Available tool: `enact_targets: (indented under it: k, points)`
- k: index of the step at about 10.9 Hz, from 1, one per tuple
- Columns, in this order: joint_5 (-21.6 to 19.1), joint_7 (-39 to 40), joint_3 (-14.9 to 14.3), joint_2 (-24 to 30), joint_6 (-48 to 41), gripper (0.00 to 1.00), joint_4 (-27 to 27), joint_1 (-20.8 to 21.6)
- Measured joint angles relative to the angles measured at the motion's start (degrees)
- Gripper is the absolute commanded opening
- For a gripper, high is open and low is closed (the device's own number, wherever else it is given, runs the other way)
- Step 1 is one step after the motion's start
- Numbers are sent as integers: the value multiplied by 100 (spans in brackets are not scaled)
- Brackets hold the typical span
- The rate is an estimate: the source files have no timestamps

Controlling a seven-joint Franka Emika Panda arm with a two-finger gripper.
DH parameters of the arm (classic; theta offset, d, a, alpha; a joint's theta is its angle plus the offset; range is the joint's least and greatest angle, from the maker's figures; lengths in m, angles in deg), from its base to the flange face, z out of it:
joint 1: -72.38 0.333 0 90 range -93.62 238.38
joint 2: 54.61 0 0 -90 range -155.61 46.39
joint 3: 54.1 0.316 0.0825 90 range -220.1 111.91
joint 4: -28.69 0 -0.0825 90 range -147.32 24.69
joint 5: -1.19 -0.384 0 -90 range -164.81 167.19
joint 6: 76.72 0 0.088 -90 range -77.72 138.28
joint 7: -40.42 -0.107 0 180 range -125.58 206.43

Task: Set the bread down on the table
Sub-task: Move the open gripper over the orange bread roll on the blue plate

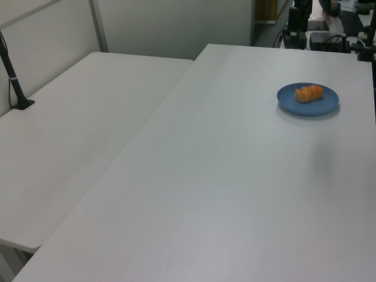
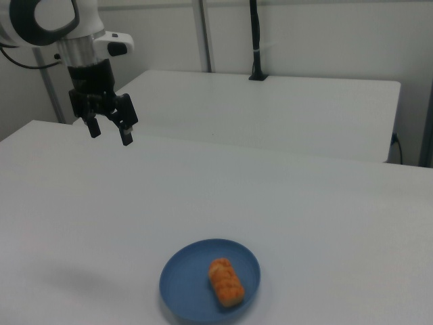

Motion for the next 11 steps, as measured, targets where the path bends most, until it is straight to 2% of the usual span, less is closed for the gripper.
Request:
enact_targets:
  k: [6, 8, 11]
  points:
    - [0, 98, 0, -17, 0, 100, -1, -89]
    - [1, 752, -1, -32, 0, 100, -6, -200]
    - [1, 2379, -10, -45, 0, 100, -44, -821]
